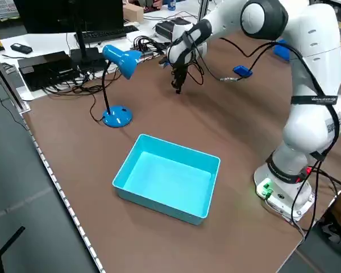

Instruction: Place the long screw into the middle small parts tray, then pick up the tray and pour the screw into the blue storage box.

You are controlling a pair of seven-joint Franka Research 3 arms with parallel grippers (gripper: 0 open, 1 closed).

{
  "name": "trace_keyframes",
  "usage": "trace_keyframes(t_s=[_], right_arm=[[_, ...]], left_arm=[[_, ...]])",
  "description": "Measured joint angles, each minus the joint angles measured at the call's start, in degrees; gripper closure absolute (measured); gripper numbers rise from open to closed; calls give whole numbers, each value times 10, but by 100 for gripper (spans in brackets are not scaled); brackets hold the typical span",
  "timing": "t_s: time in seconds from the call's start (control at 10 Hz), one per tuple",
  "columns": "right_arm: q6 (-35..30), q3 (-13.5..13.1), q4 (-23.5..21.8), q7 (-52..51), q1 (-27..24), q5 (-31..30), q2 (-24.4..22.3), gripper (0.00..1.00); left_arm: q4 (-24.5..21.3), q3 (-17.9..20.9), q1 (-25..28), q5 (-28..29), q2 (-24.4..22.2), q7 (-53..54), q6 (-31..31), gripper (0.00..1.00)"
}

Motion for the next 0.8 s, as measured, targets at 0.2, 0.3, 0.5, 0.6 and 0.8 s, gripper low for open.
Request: trace_keyframes(t_s=[0.2,0.3,0.5,0.6,0.8], right_arm=[[0,0,0,0,0,0,0,0],[3,0,1,0,0,0,0,0],[19,0,4,0,1,1,0,0],[20,1,4,0,2,2,0,0],[20,2,5,0,3,2,-1,0]], left_arm=[[1,-3,-4,0,-30,0,-11,93],[2,-8,-9,1,-48,1,-19,93],[3,-16,-41,6,-77,2,-37,93],[5,-26,-61,6,-90,1,-61,93],[9,-68,-79,6,-113,-22,-99,93]])
